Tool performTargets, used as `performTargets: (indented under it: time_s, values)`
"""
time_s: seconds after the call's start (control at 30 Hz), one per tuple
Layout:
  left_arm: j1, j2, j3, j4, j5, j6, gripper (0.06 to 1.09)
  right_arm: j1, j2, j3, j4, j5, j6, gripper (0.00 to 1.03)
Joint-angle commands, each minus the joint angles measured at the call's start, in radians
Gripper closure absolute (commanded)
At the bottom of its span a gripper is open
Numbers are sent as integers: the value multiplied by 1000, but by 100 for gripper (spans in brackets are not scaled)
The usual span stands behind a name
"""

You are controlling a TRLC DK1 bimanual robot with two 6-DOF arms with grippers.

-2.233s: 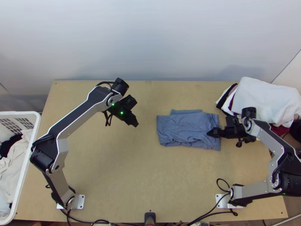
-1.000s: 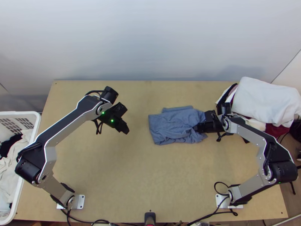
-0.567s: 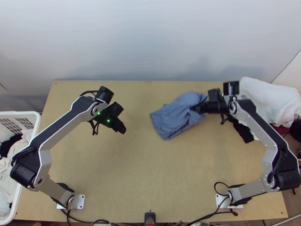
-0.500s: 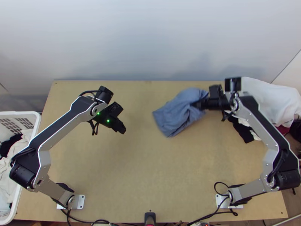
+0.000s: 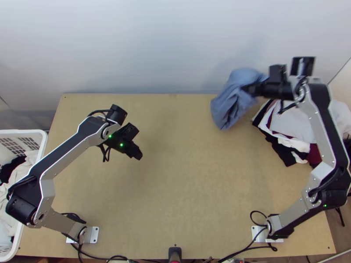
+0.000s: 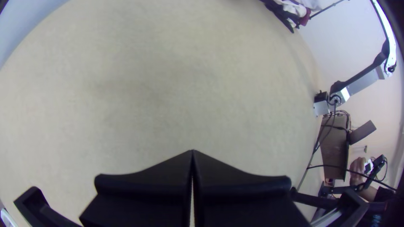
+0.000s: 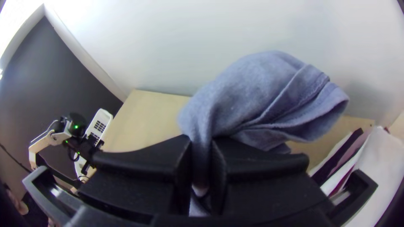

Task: Fold the t-shirt

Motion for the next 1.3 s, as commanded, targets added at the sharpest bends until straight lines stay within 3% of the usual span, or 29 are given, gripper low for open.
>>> performTargets:
  time_s: [0.0, 0.3, 1.03, 1.27]
  values:
    - [7, -36, -67, 20, 2, 6, 104, -81, 57, 238, -100, 4, -6, 100]
    - [4, -66, -109, 26, 4, 6, 104, -218, 129, 459, -210, 4, -14, 100]
    - [1, -66, -150, 60, 2, 30, 104, -538, 50, 424, -258, -26, -74, 100]
    - [-1, -44, -149, 71, 2, 33, 104, -658, 4, 261, -272, -39, -140, 100]
